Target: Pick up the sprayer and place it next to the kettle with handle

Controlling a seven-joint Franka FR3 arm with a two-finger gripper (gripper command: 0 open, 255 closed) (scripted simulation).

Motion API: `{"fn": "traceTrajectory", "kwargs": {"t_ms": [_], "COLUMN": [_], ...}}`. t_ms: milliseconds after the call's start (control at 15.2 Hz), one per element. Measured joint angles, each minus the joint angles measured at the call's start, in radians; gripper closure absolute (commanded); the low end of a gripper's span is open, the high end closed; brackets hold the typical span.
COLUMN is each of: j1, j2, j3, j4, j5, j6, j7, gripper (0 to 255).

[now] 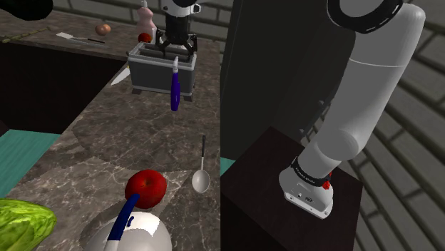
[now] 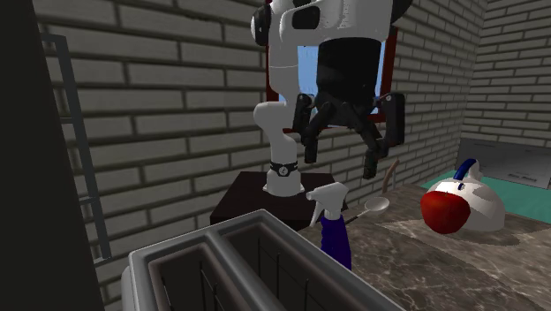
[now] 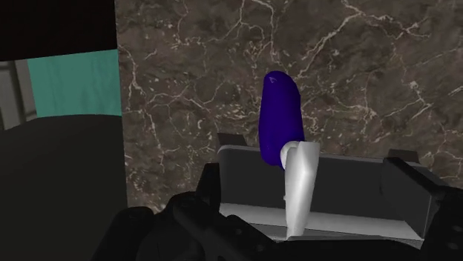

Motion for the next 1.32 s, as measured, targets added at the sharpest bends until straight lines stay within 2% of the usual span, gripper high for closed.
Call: {"fn": "traceTrajectory", "kwargs": {"t_ms": [198,528,924,990,1320], "j1": [0.005,0.005,0.005,0.005,0.005], "j2": [0.047,0.065,0.071,0.071,0.070], "j3": [-0.006,-0.009,-0.010,-0.010,-0.010], "j4": [0.023,-0.014,-0.019,-0.019,-0.019], "j5": [-0.009,-0.016,-0.017,-0.017,-0.017], "j6": [0.021,0.075,0.085,0.085,0.085], "j7": [0.025,0.034,0.035,0.035,0.035], "gripper": [0,0,0,255,255]}}
